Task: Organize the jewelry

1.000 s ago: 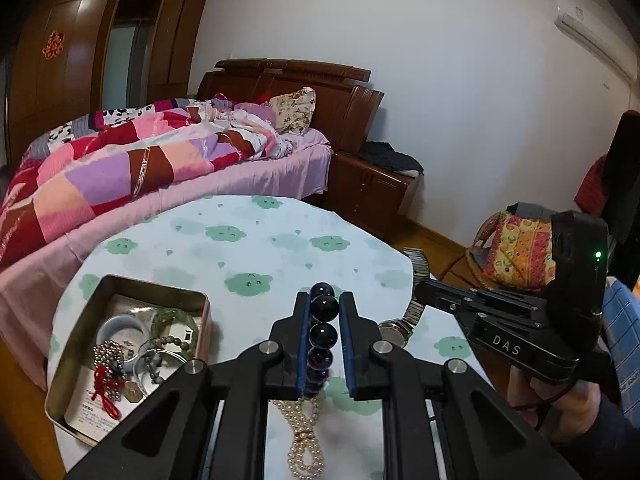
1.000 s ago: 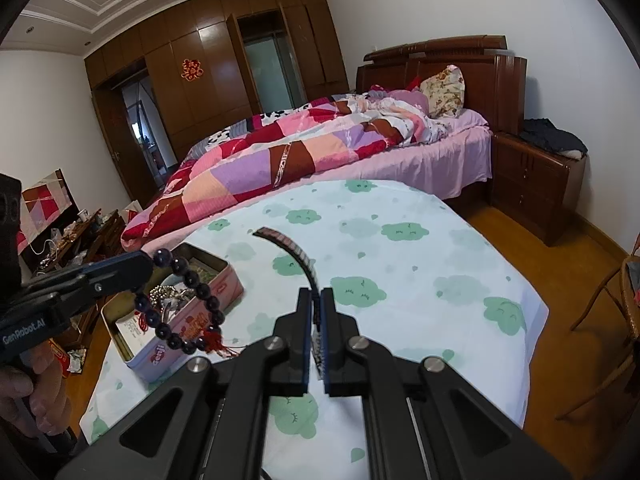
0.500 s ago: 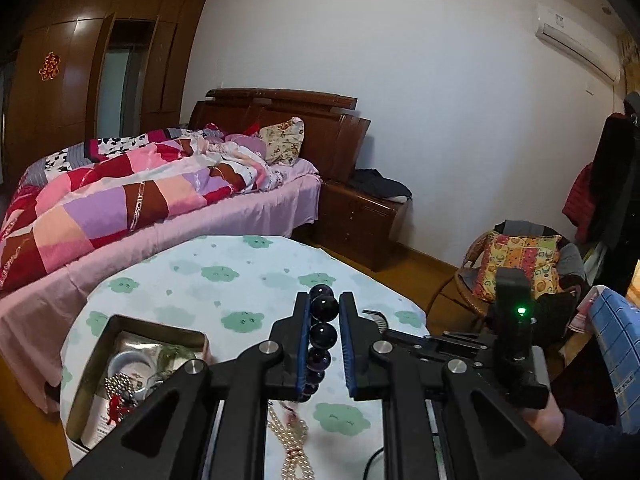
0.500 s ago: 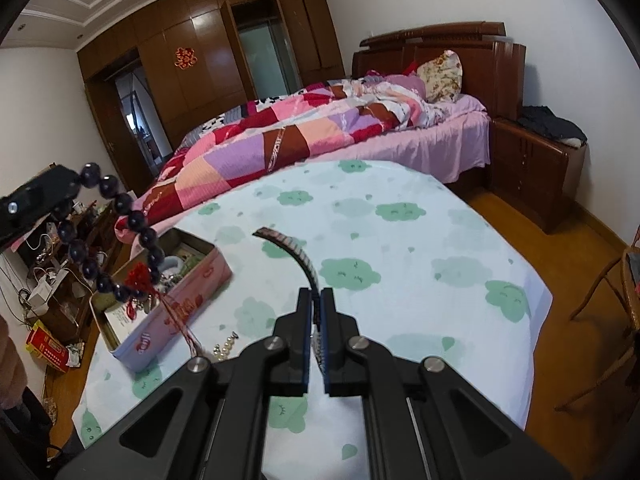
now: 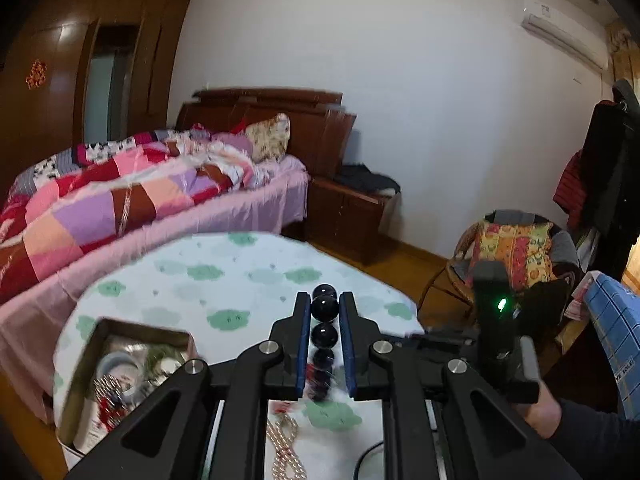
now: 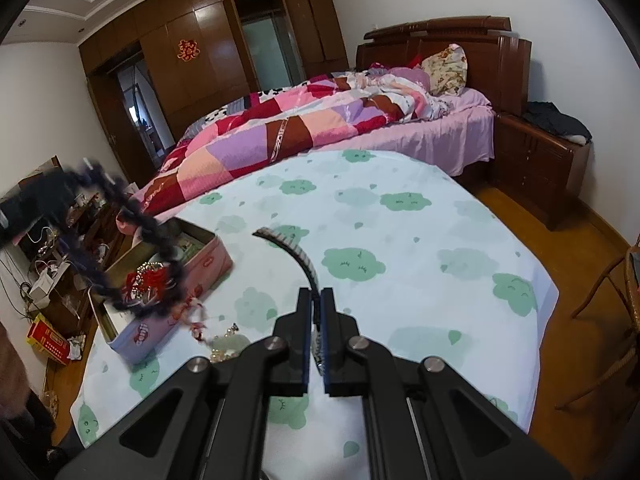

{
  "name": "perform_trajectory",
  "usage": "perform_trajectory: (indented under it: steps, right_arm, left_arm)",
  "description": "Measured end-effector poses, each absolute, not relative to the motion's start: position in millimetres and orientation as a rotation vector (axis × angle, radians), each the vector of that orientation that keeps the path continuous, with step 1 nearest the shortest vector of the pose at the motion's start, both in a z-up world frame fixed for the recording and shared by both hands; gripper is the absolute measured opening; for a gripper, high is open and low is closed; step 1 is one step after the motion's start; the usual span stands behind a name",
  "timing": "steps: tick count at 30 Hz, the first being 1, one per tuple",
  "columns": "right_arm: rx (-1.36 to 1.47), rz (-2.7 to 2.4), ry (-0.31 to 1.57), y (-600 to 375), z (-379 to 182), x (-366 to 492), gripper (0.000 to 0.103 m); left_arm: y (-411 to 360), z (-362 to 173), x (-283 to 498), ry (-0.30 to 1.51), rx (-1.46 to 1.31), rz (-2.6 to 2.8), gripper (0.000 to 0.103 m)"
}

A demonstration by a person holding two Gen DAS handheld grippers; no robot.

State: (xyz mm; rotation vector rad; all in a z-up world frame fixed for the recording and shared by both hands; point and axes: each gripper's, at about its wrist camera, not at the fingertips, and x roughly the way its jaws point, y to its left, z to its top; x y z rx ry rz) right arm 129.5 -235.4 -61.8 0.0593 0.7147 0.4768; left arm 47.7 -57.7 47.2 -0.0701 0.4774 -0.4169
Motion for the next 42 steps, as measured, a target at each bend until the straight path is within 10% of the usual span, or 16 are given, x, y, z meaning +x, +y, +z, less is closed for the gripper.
perform_trajectory:
  steps: [33, 38, 40, 42]
  right_arm:
    - [0.035, 0.51, 0.815, -225.7, -92.8, 137.7, 0.006]
    - [0.038, 0.559, 0.841, -220.7, -97.8, 138.2, 0.03]
    - [0.045, 0.58, 0.819, -218.7, -92.2, 134.0, 0.071]
    - [0.047, 0.615, 0.784, -215.0, -85.0, 127.2, 0.072]
  left_arm:
    - [-42.5, 62.6, 50.2, 0.474, -0.092, -0.403, 0.014]
    - [-40.1, 62.8, 56.4, 0.477, -0.106, -0.407, 0.014]
    - [-39.2, 61.3, 59.5, 0.483, -0.114, -0.408, 0.014]
    - [-39.4, 59.5, 61.5, 0.491, -0.124, -0.41, 0.014]
